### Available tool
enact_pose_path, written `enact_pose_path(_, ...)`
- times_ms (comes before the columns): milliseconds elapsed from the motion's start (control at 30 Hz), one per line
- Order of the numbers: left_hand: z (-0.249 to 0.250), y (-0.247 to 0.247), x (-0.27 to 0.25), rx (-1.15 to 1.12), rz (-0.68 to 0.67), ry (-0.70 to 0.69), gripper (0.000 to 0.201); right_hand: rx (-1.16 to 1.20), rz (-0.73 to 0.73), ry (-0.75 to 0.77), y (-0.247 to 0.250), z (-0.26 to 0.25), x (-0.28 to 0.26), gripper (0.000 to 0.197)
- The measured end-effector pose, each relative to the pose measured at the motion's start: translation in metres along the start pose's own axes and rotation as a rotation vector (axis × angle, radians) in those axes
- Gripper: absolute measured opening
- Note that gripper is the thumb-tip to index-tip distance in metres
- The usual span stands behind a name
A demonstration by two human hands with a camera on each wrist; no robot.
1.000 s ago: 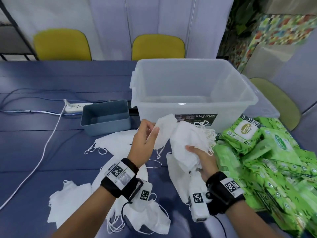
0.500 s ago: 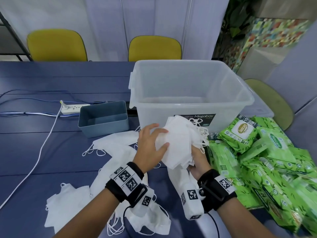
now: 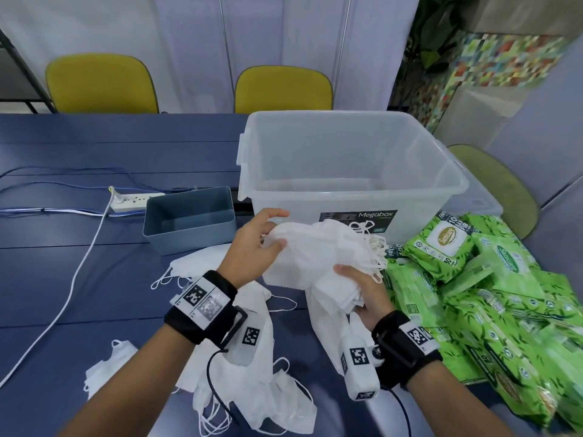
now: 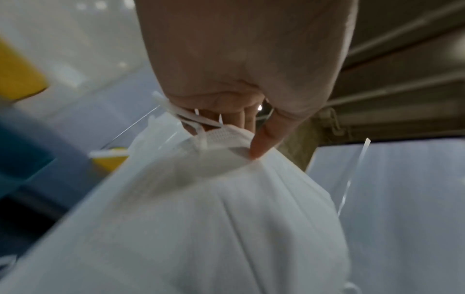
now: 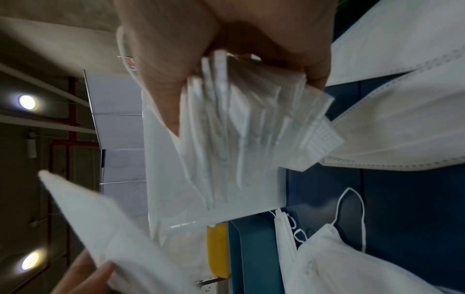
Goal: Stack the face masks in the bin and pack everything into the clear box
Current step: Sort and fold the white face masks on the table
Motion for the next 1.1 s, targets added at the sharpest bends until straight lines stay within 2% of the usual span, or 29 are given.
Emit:
enact_pose_path(100,0.021,-0.006,0.002,0.254,-0.077,-0.255,0.035,-0.033,-0.006,0.001,0.002,-0.001,-0.001,0.031)
enact_pose_path(200,0.039,-0.029,-0.008,0.476,-0.164,-0.506,0.035,-0.082,-0.026,-0.006,-0.005,0.007,-0.001,0.07)
enact_pose_path(233,0.043,-0.037,-0.015,0.519,-0.191,-0.59,0.033,-0.086,-0.025,0.004,-0.006,0.009,0.001,0.074)
enact_pose_path(267,0.047,-0.046,-0.022,0.553,-0.214,-0.675,0.033,-0.086,-0.019,0.009,-0.007,0.012,0.002,0.067)
enact_pose_path(333,0.051,-0.063,-0.033,0.596,-0.258,-0.798,0.032,-0.078,-0.008,0.024,-0.01,0.012,-0.004,0.027)
enact_pose_path(367,0.051,-0.07,-0.035,0.608,-0.279,-0.828,0.032,-0.076,-0.012,0.035,-0.011,0.012,-0.007,0.018)
enact_pose_path(500,0.037,-0.092,-0.042,0.643,-0.33,-0.857,0.034,-0.031,-0.049,0.074,-0.018,0.012,-0.019,0.017)
enact_pose_path(600,0.022,-0.095,-0.044,0.642,-0.284,-0.791,0.038,-0.038,-0.04,0.037,-0.018,0.021,-0.013,0.015)
enact_pose_path(633,0.019,-0.093,-0.043,0.645,-0.245,-0.746,0.039,-0.043,-0.036,0.027,-0.017,0.023,-0.013,0.008)
enact_pose_path(700,0.013,-0.082,-0.038,0.617,-0.145,-0.607,0.042,-0.026,-0.048,0.013,-0.016,0.025,-0.012,0.011)
enact_pose_path(833,-0.019,-0.051,-0.024,0.478,0.038,-0.187,0.095,-0.026,-0.13,0.041,-0.017,0.019,-0.019,0.015)
enact_pose_path(900,-0.038,-0.045,-0.021,0.318,0.018,0.035,0.116,-0.089,-0.181,0.088,-0.022,0.015,-0.024,0.024)
enact_pose_path(933,-0.047,-0.045,-0.022,0.246,-0.028,0.124,0.121,-0.117,-0.202,0.119,-0.024,0.012,-0.025,0.034)
enact_pose_path(1000,-0.06,-0.046,-0.023,0.18,-0.117,0.237,0.116,-0.158,-0.245,0.164,-0.027,0.009,-0.028,0.055)
enact_pose_path(1100,-0.069,-0.041,-0.022,0.186,-0.104,0.226,0.091,-0.119,-0.299,0.144,-0.028,0.008,-0.032,0.071)
Point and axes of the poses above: each hand's wrist, its own x-axis towards the middle knuckle, its own y-axis out of the back of the hand, z = x × y, the point moved 8 cm from there along x, towards the middle knuckle, and after that the axes turned 15 degrees about z, right-handed, at the moved point
